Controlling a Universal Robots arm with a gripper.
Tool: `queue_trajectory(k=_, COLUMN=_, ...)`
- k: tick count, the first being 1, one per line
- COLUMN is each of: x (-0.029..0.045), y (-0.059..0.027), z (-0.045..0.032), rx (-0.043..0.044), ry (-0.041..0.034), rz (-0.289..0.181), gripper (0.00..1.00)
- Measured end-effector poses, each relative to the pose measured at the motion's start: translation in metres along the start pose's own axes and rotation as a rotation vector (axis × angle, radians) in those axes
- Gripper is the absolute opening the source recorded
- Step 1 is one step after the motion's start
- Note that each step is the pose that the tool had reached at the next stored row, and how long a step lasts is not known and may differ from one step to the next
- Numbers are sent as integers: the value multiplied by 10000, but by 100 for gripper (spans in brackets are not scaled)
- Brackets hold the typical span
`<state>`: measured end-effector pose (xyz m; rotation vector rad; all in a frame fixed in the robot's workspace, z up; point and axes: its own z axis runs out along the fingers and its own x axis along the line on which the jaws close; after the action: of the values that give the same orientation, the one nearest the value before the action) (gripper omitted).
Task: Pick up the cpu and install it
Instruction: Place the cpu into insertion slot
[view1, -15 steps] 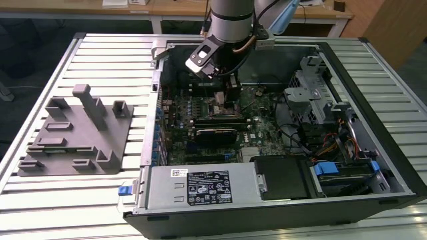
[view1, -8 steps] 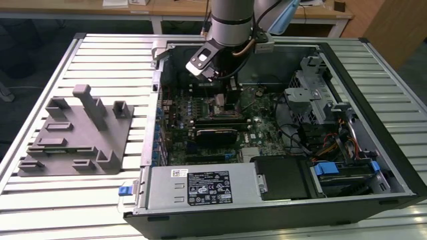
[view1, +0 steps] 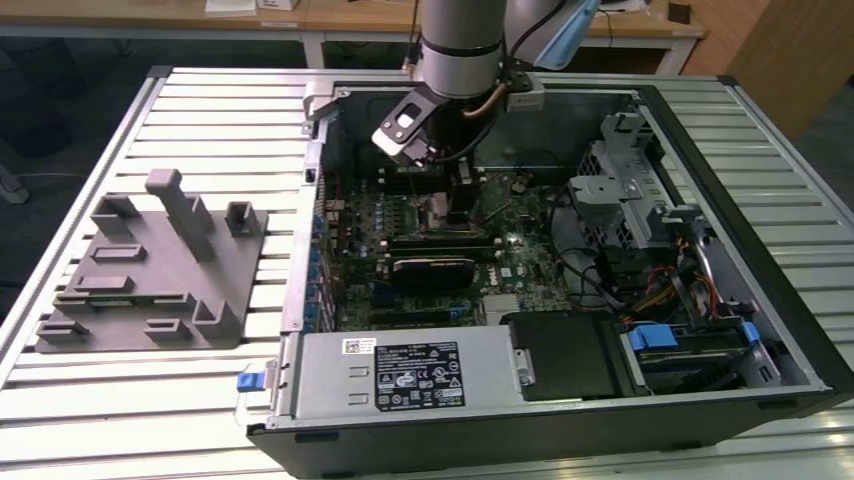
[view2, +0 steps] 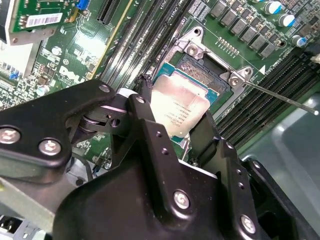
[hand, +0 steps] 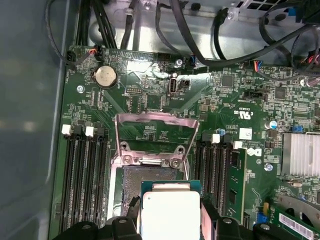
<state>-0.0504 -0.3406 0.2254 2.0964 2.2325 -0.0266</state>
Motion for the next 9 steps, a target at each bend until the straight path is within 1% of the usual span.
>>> queue_trajectory(k=4, x=15, y=0, z=34, rx=3, ry=-45, rz=6, gripper=55)
queue_trajectory(k=9, x=21, y=-3, z=93, rx=-12, ry=-50, rz=27, gripper=55)
